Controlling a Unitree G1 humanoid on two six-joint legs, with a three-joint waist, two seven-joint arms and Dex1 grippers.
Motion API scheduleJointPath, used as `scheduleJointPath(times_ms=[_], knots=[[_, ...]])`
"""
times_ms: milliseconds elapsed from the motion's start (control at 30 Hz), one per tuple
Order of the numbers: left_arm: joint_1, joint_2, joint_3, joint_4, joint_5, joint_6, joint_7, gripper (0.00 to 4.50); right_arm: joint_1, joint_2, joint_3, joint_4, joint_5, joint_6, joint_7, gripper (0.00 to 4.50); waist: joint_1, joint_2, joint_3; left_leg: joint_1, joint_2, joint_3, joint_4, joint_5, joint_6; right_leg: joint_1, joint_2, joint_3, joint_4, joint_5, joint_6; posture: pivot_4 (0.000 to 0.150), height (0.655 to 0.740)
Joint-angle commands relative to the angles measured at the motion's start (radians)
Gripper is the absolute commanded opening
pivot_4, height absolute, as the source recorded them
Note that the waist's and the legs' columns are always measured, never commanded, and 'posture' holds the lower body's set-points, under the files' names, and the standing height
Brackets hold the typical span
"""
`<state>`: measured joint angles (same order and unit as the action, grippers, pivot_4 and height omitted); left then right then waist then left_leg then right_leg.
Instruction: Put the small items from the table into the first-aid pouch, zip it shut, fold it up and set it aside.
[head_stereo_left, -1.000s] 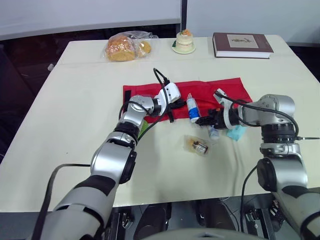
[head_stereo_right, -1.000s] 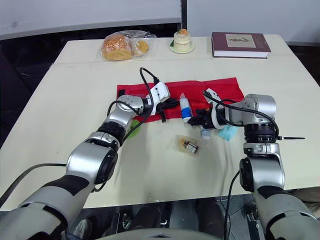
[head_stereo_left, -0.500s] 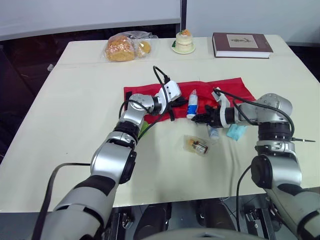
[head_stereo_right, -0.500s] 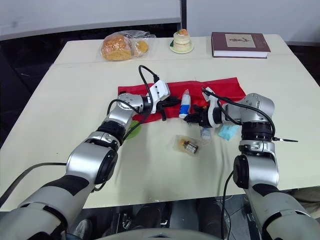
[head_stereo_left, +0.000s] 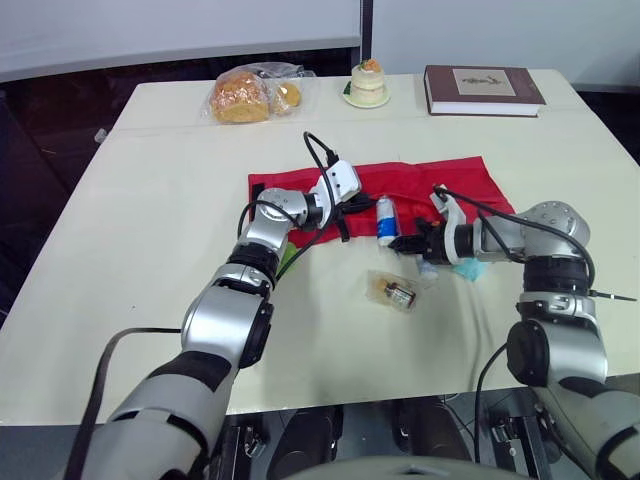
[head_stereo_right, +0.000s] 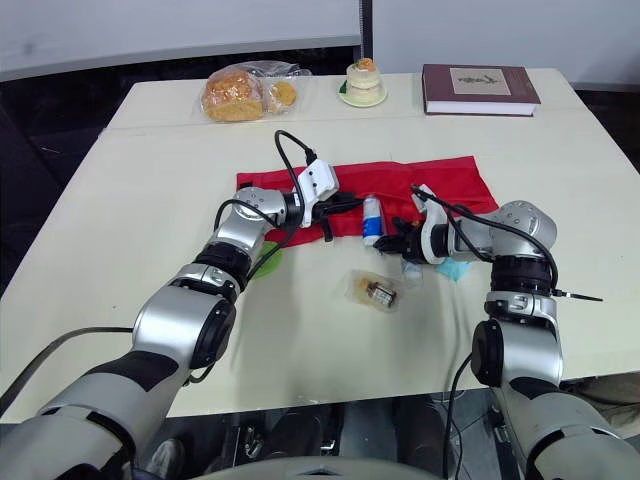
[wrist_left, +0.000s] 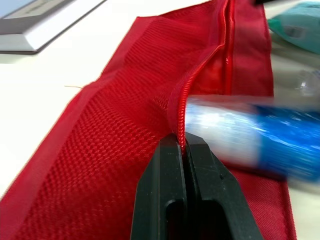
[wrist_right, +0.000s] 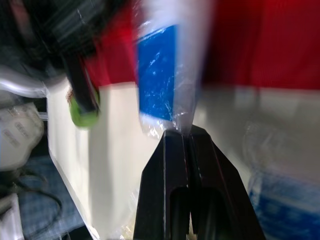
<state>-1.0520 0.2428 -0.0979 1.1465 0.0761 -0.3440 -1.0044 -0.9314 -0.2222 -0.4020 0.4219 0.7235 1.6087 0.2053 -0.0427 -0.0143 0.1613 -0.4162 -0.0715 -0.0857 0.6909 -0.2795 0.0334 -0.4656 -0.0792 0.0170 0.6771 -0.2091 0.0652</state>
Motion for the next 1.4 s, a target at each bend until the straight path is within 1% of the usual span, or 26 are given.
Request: scheduleJointPath(times_ms=[33, 200, 367, 567, 733, 833, 967, 1033, 1167, 1300, 1400], knots=[[0.002, 0.000, -0.009, -0.046, -0.001, -0.030, -0.016, 0.00, -0.050, 0.016, -0.059, 0.012, -0.015, 0.003, -0.023, 0.02, 0.001, 0.000, 0.000, 0.000, 0.000, 0.000, 0.000, 0.000, 0.000, 0.000, 0.000, 0.000, 0.000, 0.000, 0.000, 0.150, 0.7289], [0.021, -0.007, -0.021, -0.065, -0.006, -0.034, -0.034, 0.00, -0.094, 0.051, -0.089, 0.055, -0.053, -0.057, -0.050, 0.02, 0.000, 0.000, 0.000, 0.000, 0.000, 0.000, 0.000, 0.000, 0.000, 0.000, 0.000, 0.001, 0.000, 0.000, 0.000, 0.150, 0.7289], [0.034, -0.016, -0.026, -0.086, -0.012, -0.030, -0.050, 0.00, -0.131, 0.106, -0.111, 0.120, -0.089, -0.181, -0.089, 0.02, -0.001, 0.000, 0.000, 0.000, 0.000, 0.000, 0.000, 0.000, 0.000, 0.000, 0.000, 0.000, 0.000, 0.000, 0.000, 0.150, 0.7289], [0.045, -0.016, -0.029, -0.098, -0.012, -0.028, -0.061, 0.00, -0.142, 0.135, -0.113, 0.163, -0.107, -0.269, -0.109, 0.02, -0.001, 0.000, 0.000, 0.000, 0.000, 0.000, 0.000, 0.000, 0.000, 0.000, 0.001, 0.001, 0.000, 0.000, 0.000, 0.150, 0.7289], [0.038, -0.003, -0.018, -0.079, -0.011, -0.029, -0.053, 0.00, -0.096, 0.106, -0.024, 0.096, -0.136, -0.270, -0.071, 0.02, -0.002, 0.000, 0.000, 0.000, 0.000, 0.000, 0.000, 0.000, 0.000, 0.000, 0.001, 0.000, 0.000, 0.000, 0.000, 0.150, 0.7289], [0.025, 0.007, -0.009, -0.057, -0.012, -0.025, -0.042, 0.00, -0.064, 0.076, 0.038, 0.026, -0.140, -0.247, -0.041, 0.81, -0.001, 0.000, 0.000, 0.000, 0.000, 0.000, 0.000, 0.000, 0.000, 0.000, 0.002, 0.000, 0.000, 0.000, 0.000, 0.150, 0.7289], [0.003, 0.017, 0.011, -0.024, -0.026, -0.011, -0.036, 0.00, -0.011, 0.024, 0.141, -0.101, -0.142, -0.214, 0.012, 2.62, -0.002, 0.001, 0.000, 0.000, 0.000, 0.000, 0.000, 0.000, 0.000, 0.000, 0.002, 0.000, 0.000, 0.000, 0.000, 0.150, 0.7289], [-0.007, 0.020, 0.021, -0.008, -0.032, -0.006, -0.038, 0.00, 0.015, 0.001, 0.182, -0.163, -0.142, -0.206, 0.033, 3.65, -0.003, 0.000, 0.000, 0.000, 0.000, 0.000, 0.000, 0.000, 0.000, 0.000, 0.002, 0.000, 0.000, 0.000, 0.000, 0.150, 0.7289], [-0.018, 0.021, 0.030, 0.010, -0.036, -0.006, -0.053, 0.00, 0.059, -0.039, 0.239, -0.263, -0.146, -0.209, 0.072, 3.65, -0.002, 0.000, 0.000, 0.000, 0.000, 0.000, 0.000, 0.000, 0.000, 0.000, 0.002, 0.000, 0.000, 0.000, 0.000, 0.150, 0.7289], [-0.025, 0.016, 0.049, 0.021, -0.066, 0.015, -0.091, 0.00, 0.140, -0.097, 0.364, -0.444, -0.183, -0.279, 0.106, 3.65, -0.002, 0.000, 0.000, 0.000, 0.000, 0.001, 0.000, 0.000, 0.000, 0.000, 0.002, 0.000, 0.000, 0.000, 0.000, 0.150, 0.7289], [-0.023, 0.020, 0.045, 0.026, -0.060, 0.012, -0.102, 0.00, 0.188, -0.120, 0.441, -0.529, -0.233, -0.369, 0.113, 3.65, -0.002, 0.000, 0.000, 0.000, 0.000, 0.001, 0.000, 0.000, 0.000, 0.000, 0.003, 0.000, -0.001, 0.000, 0.000, 0.150, 0.7289]])
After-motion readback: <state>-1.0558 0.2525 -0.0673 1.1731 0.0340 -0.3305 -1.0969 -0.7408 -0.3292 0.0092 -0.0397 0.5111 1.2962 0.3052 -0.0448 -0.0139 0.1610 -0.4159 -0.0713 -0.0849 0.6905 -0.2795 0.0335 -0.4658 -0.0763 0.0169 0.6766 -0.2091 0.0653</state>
